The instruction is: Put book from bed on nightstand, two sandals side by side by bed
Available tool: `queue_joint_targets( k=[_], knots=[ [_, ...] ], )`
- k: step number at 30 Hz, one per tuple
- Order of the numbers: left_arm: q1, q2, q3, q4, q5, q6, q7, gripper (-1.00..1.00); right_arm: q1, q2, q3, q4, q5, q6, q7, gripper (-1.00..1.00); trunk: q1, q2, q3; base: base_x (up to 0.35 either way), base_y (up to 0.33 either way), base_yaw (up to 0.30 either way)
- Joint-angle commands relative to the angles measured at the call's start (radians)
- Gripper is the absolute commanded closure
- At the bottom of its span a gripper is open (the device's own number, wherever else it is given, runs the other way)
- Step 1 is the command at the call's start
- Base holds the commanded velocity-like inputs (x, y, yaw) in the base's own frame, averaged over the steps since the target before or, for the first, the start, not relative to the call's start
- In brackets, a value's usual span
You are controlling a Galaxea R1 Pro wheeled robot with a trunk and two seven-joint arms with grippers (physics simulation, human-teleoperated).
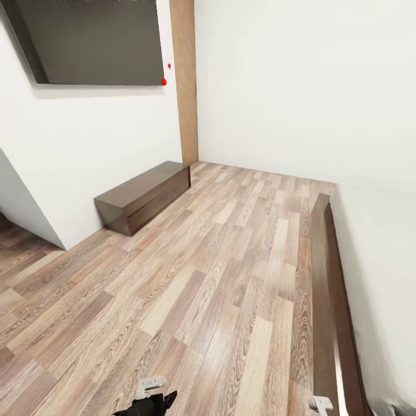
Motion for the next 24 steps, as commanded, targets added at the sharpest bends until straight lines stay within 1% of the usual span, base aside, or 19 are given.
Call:
queue_joint_targets(
  k=[1, 24],
  knots=[
    [-0.001, 0.0, -0.006, 0.002, 0.008, -0.004, -0.001, -1.0, 0.0, 0.0, -0.008, -0.001, 0.007, 0.006, 0.005, -1.0, -0.004, 0.007, 0.002, 0.0, 0.0, 0.0],
    [-0.001, 0.0, -0.006, 0.002, 0.007, -0.004, -0.001, -1.0, 0.0, 0.0, -0.009, -0.001, 0.007, 0.006, 0.004, -1.0, -0.092, 0.168, 0.075, 0.0, 0.0, 0.0]
  ],
)
